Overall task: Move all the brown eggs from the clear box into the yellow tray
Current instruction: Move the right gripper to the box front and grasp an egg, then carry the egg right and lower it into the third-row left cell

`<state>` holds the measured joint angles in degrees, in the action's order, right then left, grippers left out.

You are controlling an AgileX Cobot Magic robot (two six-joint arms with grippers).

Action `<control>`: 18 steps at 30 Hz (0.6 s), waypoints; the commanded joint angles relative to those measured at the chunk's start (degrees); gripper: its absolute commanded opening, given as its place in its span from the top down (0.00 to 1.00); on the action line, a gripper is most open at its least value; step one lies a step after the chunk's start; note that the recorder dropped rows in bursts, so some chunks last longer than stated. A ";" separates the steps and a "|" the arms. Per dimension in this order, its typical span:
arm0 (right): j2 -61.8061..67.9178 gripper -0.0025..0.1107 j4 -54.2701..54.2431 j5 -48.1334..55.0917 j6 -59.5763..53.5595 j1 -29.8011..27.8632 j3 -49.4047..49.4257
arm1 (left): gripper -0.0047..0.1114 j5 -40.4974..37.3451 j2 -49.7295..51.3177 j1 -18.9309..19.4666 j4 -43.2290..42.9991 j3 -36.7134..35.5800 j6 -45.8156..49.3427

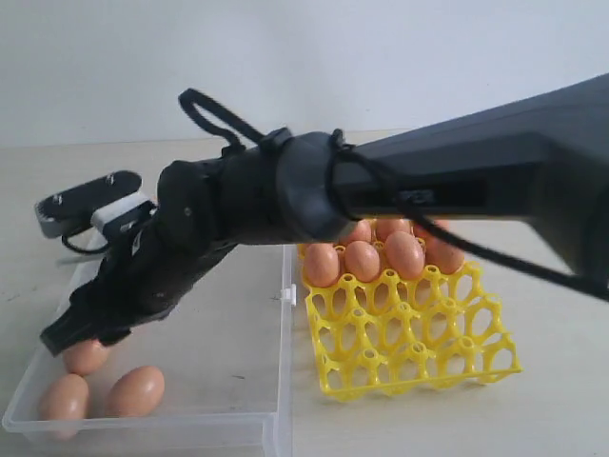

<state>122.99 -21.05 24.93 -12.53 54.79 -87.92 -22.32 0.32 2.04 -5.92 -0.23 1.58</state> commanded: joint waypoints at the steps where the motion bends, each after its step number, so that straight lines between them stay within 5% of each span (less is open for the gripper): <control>1: -7.49 0.98 4.22 -14.81 -0.33 -1.87 7.86 | 0.96 0.52 -0.32 -0.43 0.14 0.23 -0.25; 9: -20.76 0.98 4.61 -38.73 -0.33 -6.88 28.08 | 0.96 0.52 -0.32 -0.43 0.14 0.23 -0.25; 18: -26.30 0.98 5.49 -46.06 -0.47 -14.82 41.04 | 0.96 0.52 -0.32 -0.43 0.14 0.23 -0.25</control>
<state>97.49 -16.68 -18.42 -12.53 41.91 -49.17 -22.32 0.32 2.04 -5.92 -0.23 1.58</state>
